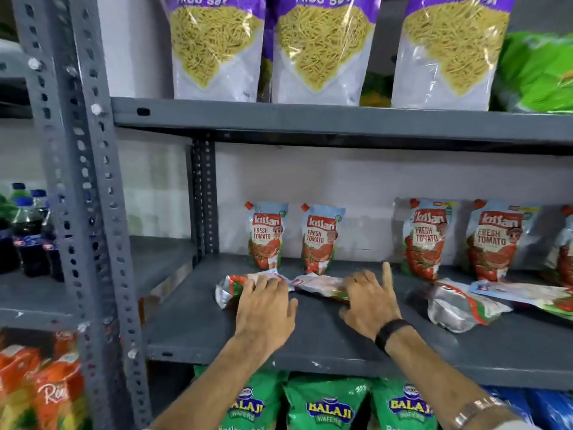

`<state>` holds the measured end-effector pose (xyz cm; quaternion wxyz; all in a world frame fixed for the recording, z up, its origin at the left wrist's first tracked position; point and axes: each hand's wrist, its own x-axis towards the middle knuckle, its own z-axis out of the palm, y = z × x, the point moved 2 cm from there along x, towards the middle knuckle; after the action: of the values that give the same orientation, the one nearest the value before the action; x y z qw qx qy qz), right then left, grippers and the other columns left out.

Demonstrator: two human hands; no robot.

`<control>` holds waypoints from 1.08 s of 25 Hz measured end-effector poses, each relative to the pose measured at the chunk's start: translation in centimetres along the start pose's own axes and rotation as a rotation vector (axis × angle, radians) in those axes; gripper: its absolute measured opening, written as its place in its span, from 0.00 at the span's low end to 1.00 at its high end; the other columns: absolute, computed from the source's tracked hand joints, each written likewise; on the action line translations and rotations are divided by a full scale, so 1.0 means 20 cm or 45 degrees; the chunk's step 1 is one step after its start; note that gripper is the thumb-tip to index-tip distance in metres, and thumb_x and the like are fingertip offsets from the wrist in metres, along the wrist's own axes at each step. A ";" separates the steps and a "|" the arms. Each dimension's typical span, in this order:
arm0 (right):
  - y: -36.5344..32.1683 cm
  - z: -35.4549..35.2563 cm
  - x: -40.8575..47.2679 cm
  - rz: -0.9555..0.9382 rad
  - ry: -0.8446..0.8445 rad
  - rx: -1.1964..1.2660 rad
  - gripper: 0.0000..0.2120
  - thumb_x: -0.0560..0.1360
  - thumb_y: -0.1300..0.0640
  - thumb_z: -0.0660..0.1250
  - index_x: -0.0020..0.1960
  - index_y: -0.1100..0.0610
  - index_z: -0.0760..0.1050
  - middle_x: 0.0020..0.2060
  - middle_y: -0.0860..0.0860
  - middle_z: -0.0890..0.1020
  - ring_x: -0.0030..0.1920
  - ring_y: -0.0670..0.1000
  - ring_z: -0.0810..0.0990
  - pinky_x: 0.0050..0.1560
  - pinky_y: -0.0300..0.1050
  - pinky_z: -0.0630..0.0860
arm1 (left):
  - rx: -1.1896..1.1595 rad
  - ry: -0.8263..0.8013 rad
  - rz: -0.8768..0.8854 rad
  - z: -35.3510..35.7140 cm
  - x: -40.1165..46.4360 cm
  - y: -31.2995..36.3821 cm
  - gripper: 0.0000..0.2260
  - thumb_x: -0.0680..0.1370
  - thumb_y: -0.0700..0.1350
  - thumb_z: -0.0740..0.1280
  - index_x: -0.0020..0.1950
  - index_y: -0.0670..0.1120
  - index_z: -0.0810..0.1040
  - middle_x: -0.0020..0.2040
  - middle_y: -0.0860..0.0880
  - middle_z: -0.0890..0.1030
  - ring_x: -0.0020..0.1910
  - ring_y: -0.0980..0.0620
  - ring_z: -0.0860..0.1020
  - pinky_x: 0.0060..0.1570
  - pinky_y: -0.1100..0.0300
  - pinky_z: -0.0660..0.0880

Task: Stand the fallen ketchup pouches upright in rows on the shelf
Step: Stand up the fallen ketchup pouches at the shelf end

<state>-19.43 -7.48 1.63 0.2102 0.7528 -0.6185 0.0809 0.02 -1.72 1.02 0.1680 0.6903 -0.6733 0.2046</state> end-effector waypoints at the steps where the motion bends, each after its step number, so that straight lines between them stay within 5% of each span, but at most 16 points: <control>1: -0.02 -0.01 0.02 -0.049 -0.028 0.005 0.24 0.73 0.46 0.66 0.66 0.53 0.74 0.65 0.53 0.79 0.70 0.56 0.71 0.77 0.65 0.48 | 0.000 -0.014 0.048 0.01 0.02 0.01 0.20 0.82 0.54 0.57 0.67 0.47 0.77 0.65 0.48 0.81 0.66 0.45 0.74 0.66 0.47 0.67; 3: -0.07 -0.04 0.06 -0.093 -0.036 -0.001 0.18 0.74 0.50 0.66 0.63 0.53 0.76 0.61 0.54 0.81 0.65 0.57 0.73 0.71 0.59 0.62 | -0.066 -0.066 0.091 0.01 0.07 0.04 0.13 0.79 0.47 0.60 0.57 0.48 0.82 0.58 0.47 0.84 0.61 0.44 0.78 0.59 0.48 0.73; 5: -0.11 -0.04 0.09 -0.095 -0.034 -0.059 0.14 0.75 0.53 0.65 0.60 0.53 0.78 0.58 0.54 0.83 0.63 0.58 0.74 0.64 0.59 0.65 | -0.202 -0.184 0.039 0.01 0.12 0.06 0.11 0.76 0.43 0.63 0.52 0.48 0.85 0.53 0.46 0.85 0.57 0.43 0.81 0.55 0.49 0.78; 9: -0.06 -0.03 0.11 -0.049 0.073 -0.009 0.11 0.76 0.56 0.62 0.55 0.51 0.79 0.52 0.53 0.86 0.57 0.59 0.80 0.60 0.55 0.68 | -0.491 -0.365 -0.073 0.09 0.20 0.09 0.11 0.77 0.45 0.65 0.56 0.48 0.84 0.57 0.47 0.86 0.60 0.44 0.82 0.60 0.48 0.79; 13: 0.02 -0.08 0.14 0.177 0.177 0.643 0.11 0.78 0.49 0.62 0.55 0.51 0.78 0.48 0.52 0.86 0.50 0.59 0.84 0.45 0.49 0.74 | -0.843 -0.522 -0.166 0.15 0.26 0.12 0.21 0.79 0.54 0.67 0.69 0.46 0.77 0.66 0.47 0.82 0.66 0.46 0.79 0.66 0.52 0.75; 16: 0.07 -0.12 0.20 0.305 0.053 1.691 0.10 0.81 0.55 0.64 0.56 0.59 0.80 0.38 0.55 0.86 0.34 0.56 0.83 0.39 0.53 0.78 | -1.471 -0.565 -0.271 0.13 0.32 0.15 0.22 0.79 0.48 0.71 0.73 0.48 0.71 0.64 0.49 0.83 0.63 0.51 0.81 0.65 0.52 0.77; 18: 0.09 -0.15 0.21 0.257 -0.044 2.172 0.10 0.82 0.59 0.63 0.59 0.62 0.79 0.44 0.56 0.88 0.40 0.55 0.87 0.44 0.55 0.82 | -1.890 -0.527 -0.347 0.10 0.36 0.17 0.19 0.79 0.40 0.71 0.68 0.51 0.73 0.56 0.54 0.87 0.56 0.57 0.84 0.52 0.58 0.82; 21: 0.13 -0.16 0.22 0.179 -0.079 2.374 0.12 0.82 0.62 0.62 0.64 0.60 0.78 0.56 0.56 0.86 0.57 0.57 0.85 0.59 0.59 0.81 | -1.976 -0.388 -0.325 0.05 0.43 0.18 0.19 0.79 0.34 0.70 0.64 0.54 0.75 0.49 0.58 0.88 0.48 0.62 0.86 0.39 0.66 0.82; 27: 0.18 0.00 0.20 0.331 -0.068 2.245 0.11 0.81 0.62 0.64 0.62 0.60 0.80 0.56 0.56 0.86 0.56 0.56 0.85 0.57 0.58 0.82 | -1.744 -0.268 -0.308 0.12 0.42 0.22 0.21 0.76 0.31 0.71 0.63 0.52 0.75 0.62 0.48 0.84 0.64 0.49 0.81 0.66 0.44 0.78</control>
<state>-22.01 -11.61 3.87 -0.4707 0.5664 -0.4166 0.5330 -4.23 -10.43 2.99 0.5205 0.5152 -0.5819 -0.3536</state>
